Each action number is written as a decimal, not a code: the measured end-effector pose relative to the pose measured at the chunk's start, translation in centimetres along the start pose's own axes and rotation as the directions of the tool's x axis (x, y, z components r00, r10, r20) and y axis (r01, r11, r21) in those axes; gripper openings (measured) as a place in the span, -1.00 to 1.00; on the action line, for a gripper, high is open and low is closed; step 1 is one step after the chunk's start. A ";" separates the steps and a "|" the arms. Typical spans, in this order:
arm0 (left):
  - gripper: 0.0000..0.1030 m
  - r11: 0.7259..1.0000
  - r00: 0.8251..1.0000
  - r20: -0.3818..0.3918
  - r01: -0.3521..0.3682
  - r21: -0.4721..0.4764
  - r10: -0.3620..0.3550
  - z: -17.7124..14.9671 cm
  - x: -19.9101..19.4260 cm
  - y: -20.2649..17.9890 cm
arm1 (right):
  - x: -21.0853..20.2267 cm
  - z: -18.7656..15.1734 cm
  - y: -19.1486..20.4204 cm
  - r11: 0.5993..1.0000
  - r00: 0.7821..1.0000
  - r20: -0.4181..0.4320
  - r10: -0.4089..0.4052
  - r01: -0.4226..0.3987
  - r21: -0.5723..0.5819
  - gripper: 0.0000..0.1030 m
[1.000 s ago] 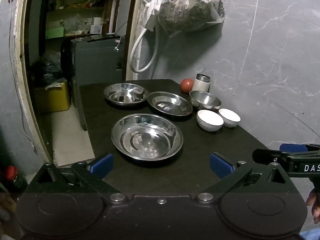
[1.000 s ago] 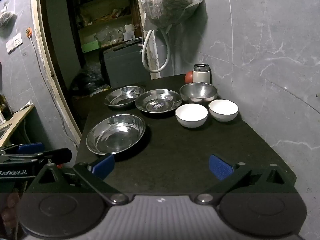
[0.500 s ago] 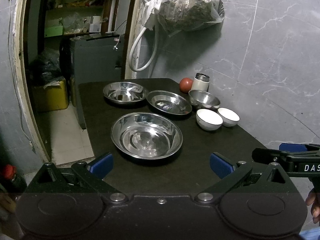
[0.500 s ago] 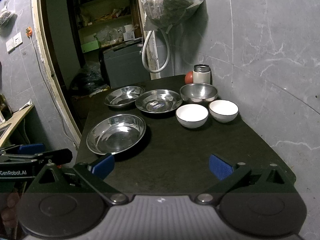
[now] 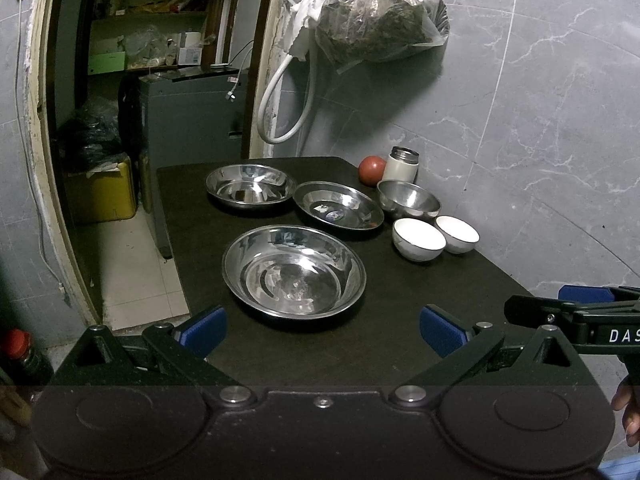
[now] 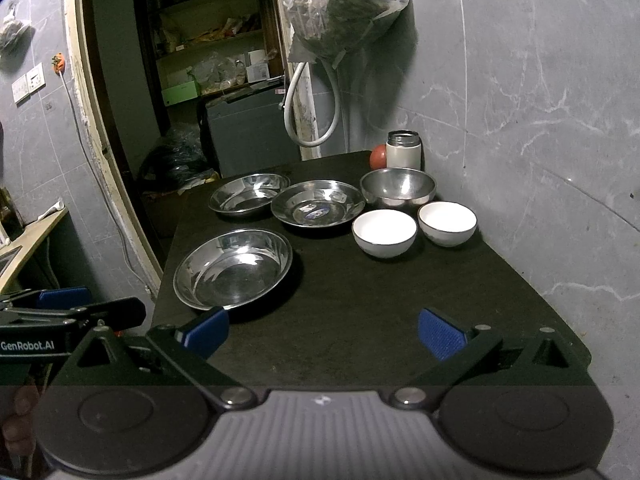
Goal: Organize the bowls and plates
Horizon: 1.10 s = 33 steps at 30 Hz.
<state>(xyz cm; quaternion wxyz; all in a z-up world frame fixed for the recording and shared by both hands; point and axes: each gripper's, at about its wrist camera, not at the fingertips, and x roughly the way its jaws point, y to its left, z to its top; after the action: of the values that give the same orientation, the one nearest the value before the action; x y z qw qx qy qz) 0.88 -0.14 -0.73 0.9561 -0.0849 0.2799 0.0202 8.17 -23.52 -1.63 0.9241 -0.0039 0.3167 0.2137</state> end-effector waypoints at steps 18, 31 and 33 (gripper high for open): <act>0.99 1.000 1.000 -0.004 0.005 -0.001 -0.005 -0.1 0.2 0.2 | 0.2 0.1 0.2 1.000 1.000 -0.003 0.000 0.000 -0.002 1.00; 0.98 1.000 1.000 -0.007 0.006 -0.001 -0.006 -0.2 0.4 0.2 | 0.2 0.2 0.2 1.000 1.000 -0.003 -0.001 0.001 -0.004 1.00; 0.98 1.000 1.000 -0.008 0.009 0.001 -0.009 -0.3 0.6 0.2 | 0.2 0.2 0.2 1.000 1.000 -0.003 -0.001 0.001 -0.005 1.00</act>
<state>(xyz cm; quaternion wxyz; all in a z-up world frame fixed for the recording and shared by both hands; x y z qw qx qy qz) 1.18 0.02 -1.32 0.9550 -0.0859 0.2836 0.0157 8.36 -23.20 -1.55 0.9238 -0.0066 0.3174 0.2139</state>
